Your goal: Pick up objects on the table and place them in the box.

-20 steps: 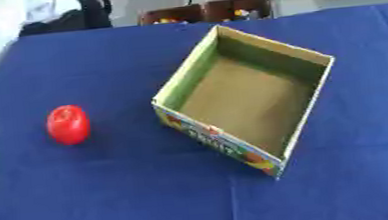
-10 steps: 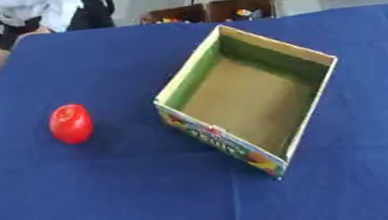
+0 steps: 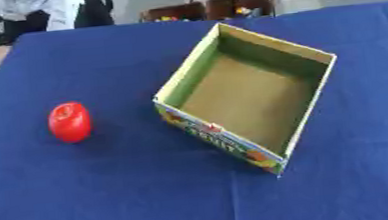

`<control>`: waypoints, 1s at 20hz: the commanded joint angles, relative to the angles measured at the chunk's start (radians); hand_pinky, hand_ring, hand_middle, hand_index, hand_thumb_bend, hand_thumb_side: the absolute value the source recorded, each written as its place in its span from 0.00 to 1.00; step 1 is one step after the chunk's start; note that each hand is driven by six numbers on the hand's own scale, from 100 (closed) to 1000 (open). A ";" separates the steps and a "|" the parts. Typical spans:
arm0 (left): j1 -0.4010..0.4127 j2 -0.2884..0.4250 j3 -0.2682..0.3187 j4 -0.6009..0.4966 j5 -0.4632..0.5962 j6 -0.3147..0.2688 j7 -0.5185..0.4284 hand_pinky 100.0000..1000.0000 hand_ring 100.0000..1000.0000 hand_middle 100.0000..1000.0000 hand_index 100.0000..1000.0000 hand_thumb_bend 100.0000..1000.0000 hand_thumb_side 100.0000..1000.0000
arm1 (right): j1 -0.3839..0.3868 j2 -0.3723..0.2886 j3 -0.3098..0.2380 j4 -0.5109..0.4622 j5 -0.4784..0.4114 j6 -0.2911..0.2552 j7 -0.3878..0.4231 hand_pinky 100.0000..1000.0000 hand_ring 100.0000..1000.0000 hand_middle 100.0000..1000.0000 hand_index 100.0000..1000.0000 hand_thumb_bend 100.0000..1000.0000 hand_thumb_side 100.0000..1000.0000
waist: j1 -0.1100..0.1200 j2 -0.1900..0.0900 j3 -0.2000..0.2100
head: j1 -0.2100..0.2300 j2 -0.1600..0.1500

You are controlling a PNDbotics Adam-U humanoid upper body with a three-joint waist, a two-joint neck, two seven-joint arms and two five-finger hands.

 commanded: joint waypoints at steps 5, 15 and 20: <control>-0.098 0.132 -0.060 0.172 -0.119 -0.011 -0.370 0.57 0.79 0.88 1.00 0.27 1.00 | -0.009 -0.038 0.003 -0.012 -0.004 0.000 0.015 0.71 0.73 0.73 0.82 0.00 1.00 | 0.019 -0.037 -0.014 | 0.014 0.006; -0.273 0.094 -0.181 0.431 -0.209 -0.063 -0.771 0.63 0.85 0.95 1.00 0.59 0.95 | -0.020 -0.039 0.016 -0.012 -0.013 -0.003 0.032 0.71 0.73 0.73 0.82 0.00 1.00 | 0.030 -0.032 -0.041 | 0.050 -0.009; -0.318 0.055 -0.209 0.509 -0.198 -0.061 -0.901 0.54 0.80 0.95 1.00 0.72 0.77 | -0.021 -0.037 0.018 -0.012 -0.015 -0.003 0.037 0.71 0.73 0.73 0.82 0.00 1.00 | 0.034 -0.029 -0.045 | 0.056 -0.015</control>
